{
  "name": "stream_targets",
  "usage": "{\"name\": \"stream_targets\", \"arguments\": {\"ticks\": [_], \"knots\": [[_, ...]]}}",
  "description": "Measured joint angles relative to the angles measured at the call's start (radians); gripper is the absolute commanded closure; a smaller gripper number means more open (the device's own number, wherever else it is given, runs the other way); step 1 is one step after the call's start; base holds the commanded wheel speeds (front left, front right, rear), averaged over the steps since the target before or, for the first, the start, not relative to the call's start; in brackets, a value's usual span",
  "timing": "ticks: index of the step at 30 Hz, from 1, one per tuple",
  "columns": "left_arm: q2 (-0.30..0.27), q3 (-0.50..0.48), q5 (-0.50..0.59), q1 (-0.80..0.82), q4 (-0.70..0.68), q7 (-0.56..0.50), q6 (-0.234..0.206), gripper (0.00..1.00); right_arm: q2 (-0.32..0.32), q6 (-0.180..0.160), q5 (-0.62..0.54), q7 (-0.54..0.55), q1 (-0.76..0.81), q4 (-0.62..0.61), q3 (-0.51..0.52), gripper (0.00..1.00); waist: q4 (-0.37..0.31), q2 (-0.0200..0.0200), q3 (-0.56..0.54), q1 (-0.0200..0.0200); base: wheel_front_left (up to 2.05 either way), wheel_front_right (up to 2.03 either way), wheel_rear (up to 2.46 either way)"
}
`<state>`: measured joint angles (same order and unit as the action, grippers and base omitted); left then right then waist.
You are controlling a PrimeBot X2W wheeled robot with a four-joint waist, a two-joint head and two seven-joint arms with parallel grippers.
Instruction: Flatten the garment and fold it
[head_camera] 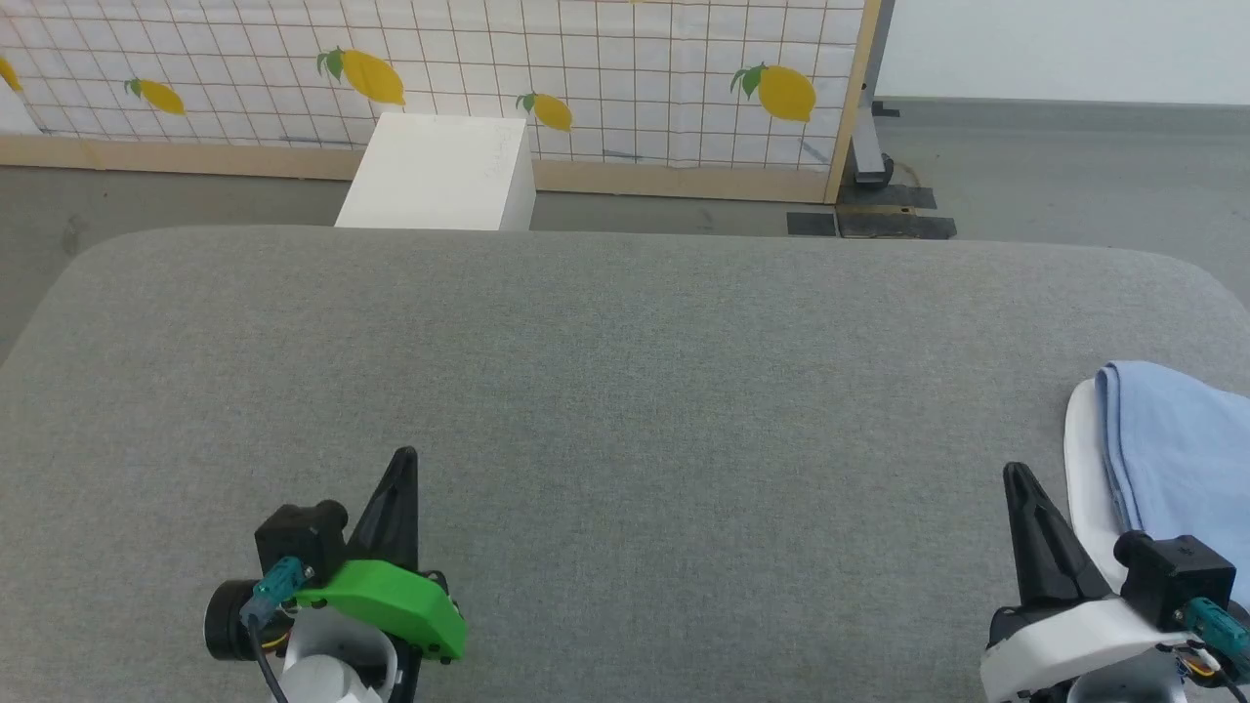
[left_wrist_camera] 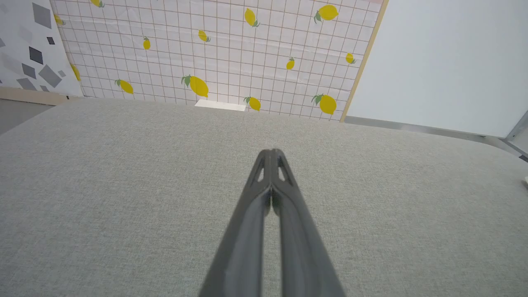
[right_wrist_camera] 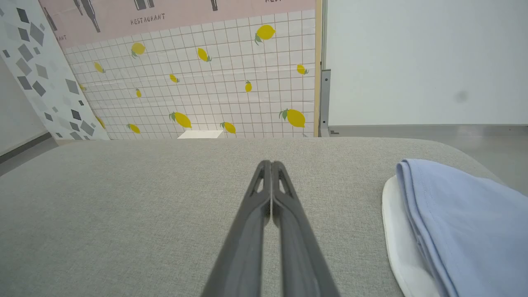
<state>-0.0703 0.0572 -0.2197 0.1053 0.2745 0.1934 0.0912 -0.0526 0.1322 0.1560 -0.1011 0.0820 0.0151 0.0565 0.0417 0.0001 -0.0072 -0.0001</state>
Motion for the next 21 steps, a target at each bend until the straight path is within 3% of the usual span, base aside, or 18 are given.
{"name": "stream_targets", "arguments": {"ticks": [21], "knots": [[0.002, -0.012, 0.048, -0.022, -0.059, -0.044, -0.02, 1.0, 0.0, 0.0, -0.033, 0.022, -0.013, -0.001, -0.013, 1.0, -0.009, 0.0, 0.002, 0.0001, 0.0, 0.0, 0.0]]}}
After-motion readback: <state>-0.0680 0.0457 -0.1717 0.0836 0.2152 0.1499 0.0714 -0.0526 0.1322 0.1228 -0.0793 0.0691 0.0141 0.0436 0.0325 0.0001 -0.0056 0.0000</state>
